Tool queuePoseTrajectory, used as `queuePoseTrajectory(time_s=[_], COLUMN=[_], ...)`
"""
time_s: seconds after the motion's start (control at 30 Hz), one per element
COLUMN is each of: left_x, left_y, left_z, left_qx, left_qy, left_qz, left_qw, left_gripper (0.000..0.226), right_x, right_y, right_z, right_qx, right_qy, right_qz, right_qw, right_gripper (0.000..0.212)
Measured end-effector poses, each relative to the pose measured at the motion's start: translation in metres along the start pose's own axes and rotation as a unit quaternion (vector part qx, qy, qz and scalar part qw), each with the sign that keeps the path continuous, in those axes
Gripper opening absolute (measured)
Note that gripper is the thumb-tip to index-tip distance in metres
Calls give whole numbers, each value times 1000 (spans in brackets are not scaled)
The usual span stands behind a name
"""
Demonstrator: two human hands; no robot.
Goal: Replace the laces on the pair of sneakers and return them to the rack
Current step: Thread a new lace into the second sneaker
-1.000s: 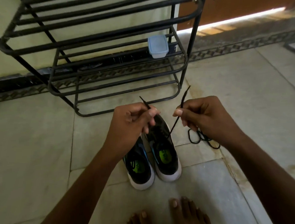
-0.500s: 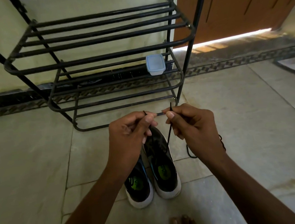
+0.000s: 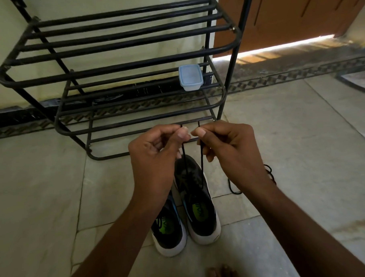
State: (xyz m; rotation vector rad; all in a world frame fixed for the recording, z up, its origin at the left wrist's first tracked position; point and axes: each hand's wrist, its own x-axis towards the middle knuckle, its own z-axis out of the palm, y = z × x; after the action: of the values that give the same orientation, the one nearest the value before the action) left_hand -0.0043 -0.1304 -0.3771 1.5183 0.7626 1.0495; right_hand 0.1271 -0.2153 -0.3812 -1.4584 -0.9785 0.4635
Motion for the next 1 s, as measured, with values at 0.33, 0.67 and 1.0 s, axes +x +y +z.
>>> queuePoseTrajectory(time_s=[0.33,0.67,1.0], left_x=[4,2,1], left_y=[-1,0,2], left_z=[-2,-1,-1], left_qx=[-10,-26,-52], left_qy=[19,25,20], left_qz=[-20,-26,-58], left_qw=[1000,999,997], left_gripper=[6,6,5], right_x=[4,3,3], right_y=[0,-1,1], right_z=[7,10,9], right_qx=[35,71,50], right_qy=[40,37,33], right_qz=[-1,25,18], right_qw=[999,996,998], right_gripper=[9,9,13])
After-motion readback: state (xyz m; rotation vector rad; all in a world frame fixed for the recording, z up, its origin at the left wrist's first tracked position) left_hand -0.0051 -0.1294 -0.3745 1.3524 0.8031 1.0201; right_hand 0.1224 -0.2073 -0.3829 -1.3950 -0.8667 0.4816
